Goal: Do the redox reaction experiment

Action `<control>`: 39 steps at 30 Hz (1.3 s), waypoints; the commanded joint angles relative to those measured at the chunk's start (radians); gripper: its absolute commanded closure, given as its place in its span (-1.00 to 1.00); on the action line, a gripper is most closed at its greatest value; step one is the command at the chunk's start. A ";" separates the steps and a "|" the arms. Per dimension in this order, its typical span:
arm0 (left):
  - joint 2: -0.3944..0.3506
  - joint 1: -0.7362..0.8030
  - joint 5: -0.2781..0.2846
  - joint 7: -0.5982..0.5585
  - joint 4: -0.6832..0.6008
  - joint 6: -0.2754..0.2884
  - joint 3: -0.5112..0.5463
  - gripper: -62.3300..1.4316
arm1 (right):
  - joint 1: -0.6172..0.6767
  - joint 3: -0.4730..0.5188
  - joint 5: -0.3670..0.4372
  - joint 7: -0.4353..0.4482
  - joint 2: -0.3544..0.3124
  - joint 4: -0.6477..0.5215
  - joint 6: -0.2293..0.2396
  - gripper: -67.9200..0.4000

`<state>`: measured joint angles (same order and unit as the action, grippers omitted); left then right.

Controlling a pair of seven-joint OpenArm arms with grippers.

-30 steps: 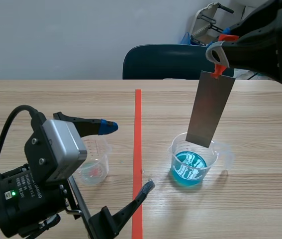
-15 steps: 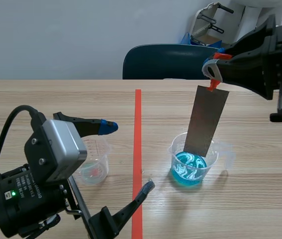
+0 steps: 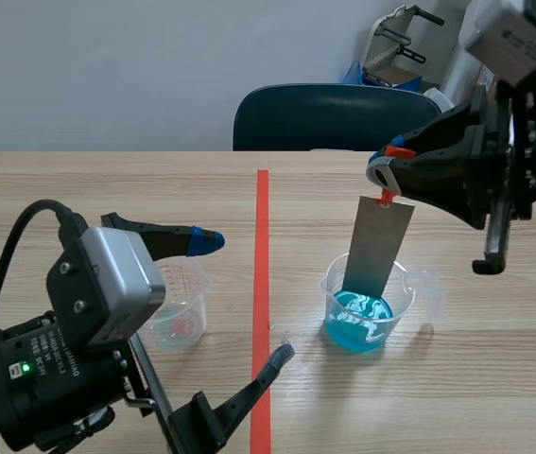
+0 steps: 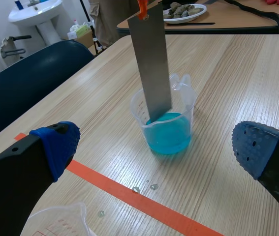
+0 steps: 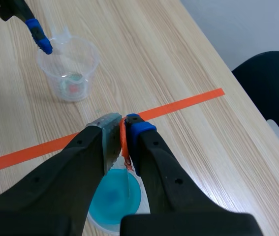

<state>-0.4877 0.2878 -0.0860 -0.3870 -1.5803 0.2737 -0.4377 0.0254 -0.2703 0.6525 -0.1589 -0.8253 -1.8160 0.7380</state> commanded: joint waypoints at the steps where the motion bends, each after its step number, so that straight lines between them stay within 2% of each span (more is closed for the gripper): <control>1: 0.006 0.000 0.011 -0.015 -0.023 0.001 0.003 -1.00 | -0.026 -0.017 -0.008 0.035 -0.011 0.002 0.008 0.97; 10: 0.006 0.000 0.011 -0.016 -0.023 0.001 0.003 -1.00 | -0.028 -0.100 -0.129 0.143 -0.006 0.048 -0.049 0.97; 18: 0.005 0.000 0.011 -0.016 -0.023 0.001 0.003 -1.00 | -0.028 -0.105 -0.238 0.155 0.039 0.095 -0.051 0.97; 30: 0.005 0.000 0.011 -0.016 -0.023 0.001 0.003 -1.00 | -0.028 -0.105 -0.283 0.170 0.040 0.107 -0.069 0.97; 39: 0.006 0.000 0.011 -0.016 -0.023 0.002 0.003 -1.00 | -0.027 -0.105 -0.330 0.177 0.070 0.136 -0.069 0.97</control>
